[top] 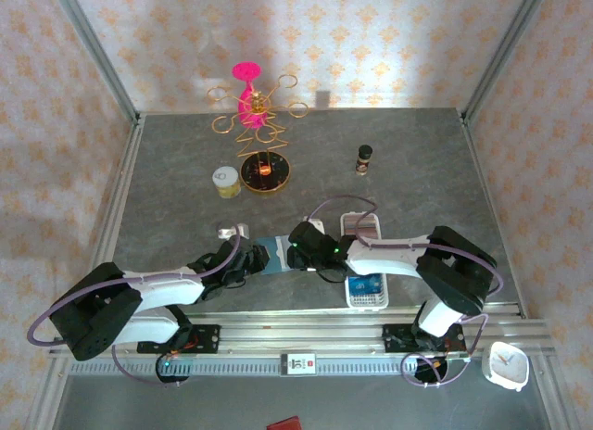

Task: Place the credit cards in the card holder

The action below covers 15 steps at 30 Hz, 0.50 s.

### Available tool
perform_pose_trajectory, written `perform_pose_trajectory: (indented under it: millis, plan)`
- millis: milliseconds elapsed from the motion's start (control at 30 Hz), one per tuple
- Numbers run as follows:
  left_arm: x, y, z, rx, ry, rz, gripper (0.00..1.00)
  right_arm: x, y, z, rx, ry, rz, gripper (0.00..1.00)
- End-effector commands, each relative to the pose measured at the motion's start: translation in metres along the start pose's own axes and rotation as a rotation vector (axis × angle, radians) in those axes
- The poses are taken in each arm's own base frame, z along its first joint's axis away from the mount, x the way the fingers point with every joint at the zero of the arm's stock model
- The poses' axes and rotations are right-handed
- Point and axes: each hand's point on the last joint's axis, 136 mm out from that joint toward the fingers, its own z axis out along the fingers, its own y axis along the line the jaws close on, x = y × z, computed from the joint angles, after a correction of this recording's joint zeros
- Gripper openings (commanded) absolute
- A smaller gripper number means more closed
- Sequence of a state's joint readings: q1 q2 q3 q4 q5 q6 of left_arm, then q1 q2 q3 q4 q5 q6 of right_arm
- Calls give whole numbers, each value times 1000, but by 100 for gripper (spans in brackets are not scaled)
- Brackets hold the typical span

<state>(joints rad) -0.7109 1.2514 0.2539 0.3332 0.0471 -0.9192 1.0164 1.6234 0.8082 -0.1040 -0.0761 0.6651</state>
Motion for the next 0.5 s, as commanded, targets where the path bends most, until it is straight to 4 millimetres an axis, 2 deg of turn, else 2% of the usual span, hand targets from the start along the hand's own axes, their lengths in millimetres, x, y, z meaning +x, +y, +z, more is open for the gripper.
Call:
perform_pose_trajectory:
  millis: [0,133,233,367,467]
  plan:
    - [-3,-5,-3,27,-4,-8,25,-13,2,2,28,-46,13,46]
    - [-3,-5,-3,27,-9,-11,24,-13,-8,4,90,-46,9,46]
    - [-2,-4,-3,30,-7,-12,23,-10,-7,7,84,-34,9,46]
    - [1,-2,-1,30,3,-16,18,-5,2,12,31,-12,21,46]
    - [4,-1,2,29,15,-18,15,-7,18,12,-49,-11,37,46]
